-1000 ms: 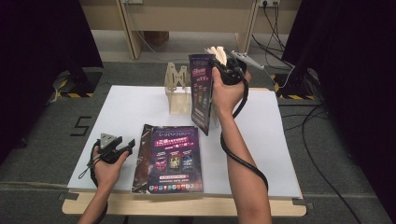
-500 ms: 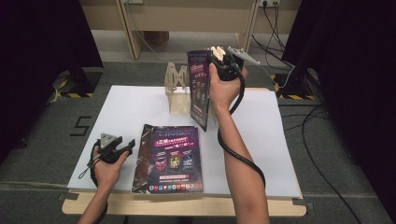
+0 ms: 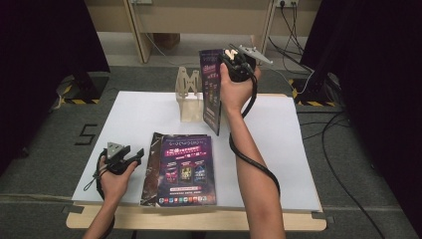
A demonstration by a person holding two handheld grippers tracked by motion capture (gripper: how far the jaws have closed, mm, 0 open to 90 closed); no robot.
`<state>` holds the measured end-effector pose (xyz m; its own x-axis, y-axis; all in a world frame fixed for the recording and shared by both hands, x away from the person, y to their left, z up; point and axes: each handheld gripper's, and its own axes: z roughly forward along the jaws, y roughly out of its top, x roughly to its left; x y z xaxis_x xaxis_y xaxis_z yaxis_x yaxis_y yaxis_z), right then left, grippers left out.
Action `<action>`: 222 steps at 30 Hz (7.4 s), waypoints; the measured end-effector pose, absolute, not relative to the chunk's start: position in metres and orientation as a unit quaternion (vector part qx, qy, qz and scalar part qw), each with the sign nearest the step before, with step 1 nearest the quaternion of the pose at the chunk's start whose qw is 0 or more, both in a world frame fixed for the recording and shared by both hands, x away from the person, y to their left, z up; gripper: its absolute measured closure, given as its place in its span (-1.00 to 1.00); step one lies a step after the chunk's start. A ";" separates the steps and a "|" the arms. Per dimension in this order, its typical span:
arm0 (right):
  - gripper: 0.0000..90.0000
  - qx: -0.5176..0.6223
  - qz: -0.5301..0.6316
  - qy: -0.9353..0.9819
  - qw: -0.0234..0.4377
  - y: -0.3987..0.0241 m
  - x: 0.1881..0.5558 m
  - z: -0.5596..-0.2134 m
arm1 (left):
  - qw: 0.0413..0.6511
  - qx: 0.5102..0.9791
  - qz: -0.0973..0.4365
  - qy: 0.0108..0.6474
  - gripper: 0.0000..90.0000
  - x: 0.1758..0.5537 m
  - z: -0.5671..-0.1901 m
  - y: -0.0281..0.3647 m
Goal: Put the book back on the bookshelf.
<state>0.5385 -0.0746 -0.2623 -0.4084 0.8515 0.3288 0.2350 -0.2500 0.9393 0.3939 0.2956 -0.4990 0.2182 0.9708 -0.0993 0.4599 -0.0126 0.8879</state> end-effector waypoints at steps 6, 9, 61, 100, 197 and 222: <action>0.88 0.486 0.621 0.561 0.251 -0.072 0.543 -0.265 | 0.434 0.648 0.292 0.553 -0.11 0.394 -0.499 0.296; 0.88 0.488 0.618 0.562 0.254 -0.070 0.546 -0.265 | 0.434 0.648 0.292 0.553 -0.11 0.394 -0.499 0.296; 0.88 0.505 0.584 0.570 0.282 -0.053 0.575 -0.273 | 0.432 0.652 0.291 0.551 -0.09 0.394 -0.499 0.295; 0.82 0.509 0.530 0.625 0.264 -0.084 0.499 -0.288 | 0.428 0.657 0.292 0.548 -0.08 0.394 -0.499 0.294; 0.89 0.483 0.566 0.576 0.338 -0.055 0.543 -0.274 | 0.432 0.654 0.287 0.550 -0.06 0.395 -0.499 0.295; 0.87 0.463 0.541 0.607 0.353 -0.060 0.502 -0.305 | 0.429 0.657 0.289 0.549 -0.06 0.395 -0.499 0.294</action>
<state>0.5022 -0.0604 -0.3050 -0.3221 0.9440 0.0717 0.1806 -0.0131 0.9835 0.3950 0.2944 -0.4990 0.2305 0.9687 -0.0920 0.4729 -0.0289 0.8807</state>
